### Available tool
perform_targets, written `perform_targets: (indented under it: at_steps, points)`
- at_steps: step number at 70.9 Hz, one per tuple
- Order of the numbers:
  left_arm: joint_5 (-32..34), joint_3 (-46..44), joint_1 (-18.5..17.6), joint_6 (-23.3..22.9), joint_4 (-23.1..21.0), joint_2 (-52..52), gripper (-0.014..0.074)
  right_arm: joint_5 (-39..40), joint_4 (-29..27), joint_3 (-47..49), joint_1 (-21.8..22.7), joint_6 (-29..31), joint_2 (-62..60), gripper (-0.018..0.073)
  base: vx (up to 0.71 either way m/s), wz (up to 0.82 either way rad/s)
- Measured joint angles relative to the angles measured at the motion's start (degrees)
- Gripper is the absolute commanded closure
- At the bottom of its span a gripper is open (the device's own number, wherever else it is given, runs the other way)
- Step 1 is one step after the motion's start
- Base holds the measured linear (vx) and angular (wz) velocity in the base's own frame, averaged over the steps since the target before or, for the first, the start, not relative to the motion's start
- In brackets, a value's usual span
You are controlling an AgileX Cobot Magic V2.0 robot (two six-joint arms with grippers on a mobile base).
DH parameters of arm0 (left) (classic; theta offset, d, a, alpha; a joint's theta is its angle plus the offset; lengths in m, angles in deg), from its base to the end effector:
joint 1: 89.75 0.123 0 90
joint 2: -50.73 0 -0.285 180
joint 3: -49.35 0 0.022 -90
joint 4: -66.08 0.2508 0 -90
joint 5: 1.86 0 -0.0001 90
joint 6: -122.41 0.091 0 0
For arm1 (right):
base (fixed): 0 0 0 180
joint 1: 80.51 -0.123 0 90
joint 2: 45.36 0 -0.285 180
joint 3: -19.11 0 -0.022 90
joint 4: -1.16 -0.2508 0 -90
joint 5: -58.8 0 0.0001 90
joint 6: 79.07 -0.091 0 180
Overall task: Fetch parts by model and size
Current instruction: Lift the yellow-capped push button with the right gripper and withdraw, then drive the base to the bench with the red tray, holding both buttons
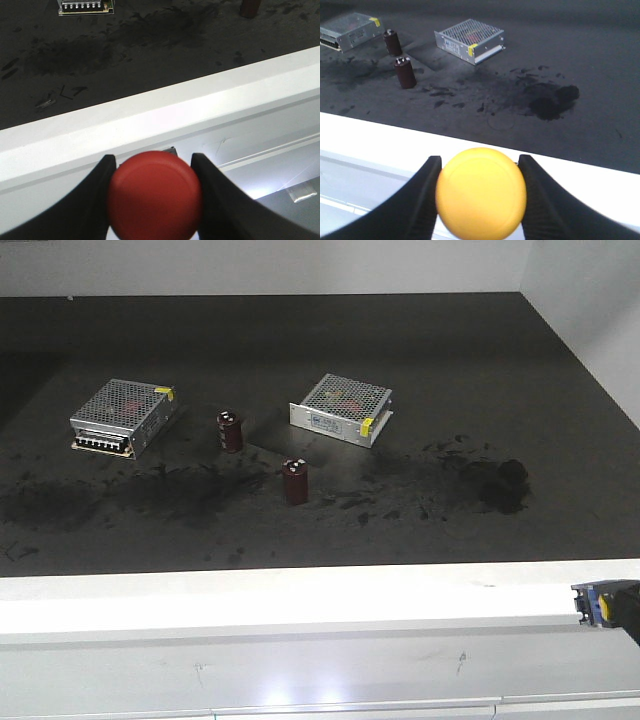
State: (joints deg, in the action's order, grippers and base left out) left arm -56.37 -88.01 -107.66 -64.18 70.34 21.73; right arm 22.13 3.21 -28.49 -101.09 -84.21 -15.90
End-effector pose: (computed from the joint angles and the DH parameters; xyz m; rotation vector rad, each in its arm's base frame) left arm 0.0542 -0.0117 0.3075 0.2309 2.1909 -0.1486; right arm 0.0705 0.0244 0.3041 -0.2823 1.9731 0.2506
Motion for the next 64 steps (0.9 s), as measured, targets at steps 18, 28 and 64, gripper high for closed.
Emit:
perform_targets:
  at_steps: [18, 28, 64]
  points:
    - [0.0, 0.0, 0.0, 0.0, 0.0, 0.0, 0.0603, -0.1, 0.0, 0.0, 0.0, 0.0, 0.0, 0.0568, 0.0, 0.0]
    - [0.0, 0.0, 0.0, 0.0, 0.0, 0.0, 0.0603, -0.1, 0.1, 0.0, 0.0, 0.0, 0.0, 0.0568, 0.0, 0.01]
    - [0.4, 0.0, 0.0, 0.0, 0.0, 0.0, 0.0603, -0.2, 0.1, 0.0, 0.0, 0.0, 0.0, 0.0568, -0.06, 0.26]
